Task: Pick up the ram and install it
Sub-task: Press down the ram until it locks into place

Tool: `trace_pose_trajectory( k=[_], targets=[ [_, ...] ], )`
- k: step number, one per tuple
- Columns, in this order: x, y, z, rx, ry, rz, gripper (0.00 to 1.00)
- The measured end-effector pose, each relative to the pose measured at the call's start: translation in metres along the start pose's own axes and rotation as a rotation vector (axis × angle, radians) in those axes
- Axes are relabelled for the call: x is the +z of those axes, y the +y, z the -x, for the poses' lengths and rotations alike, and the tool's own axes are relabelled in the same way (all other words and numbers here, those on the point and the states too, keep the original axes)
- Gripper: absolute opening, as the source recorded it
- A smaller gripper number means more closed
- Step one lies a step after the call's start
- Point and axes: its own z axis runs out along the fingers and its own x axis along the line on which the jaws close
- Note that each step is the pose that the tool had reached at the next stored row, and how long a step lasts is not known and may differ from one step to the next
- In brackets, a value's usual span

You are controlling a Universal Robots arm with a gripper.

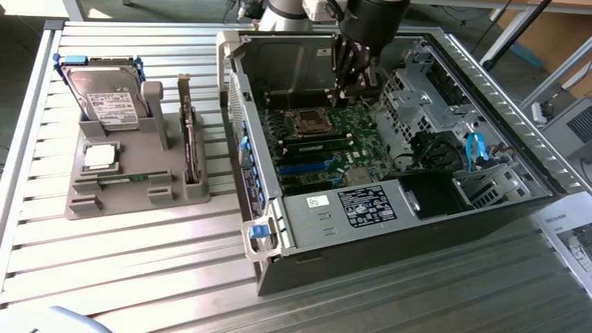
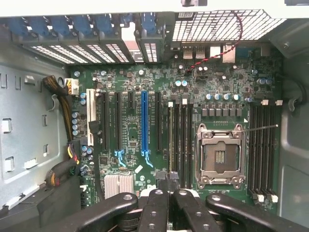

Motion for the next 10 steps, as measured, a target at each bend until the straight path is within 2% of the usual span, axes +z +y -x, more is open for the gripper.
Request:
trace_pose_trajectory(
  k=[10],
  targets=[
    [0.0, 0.0, 0.0, 0.0, 0.0, 0.0, 0.1]
  ],
)
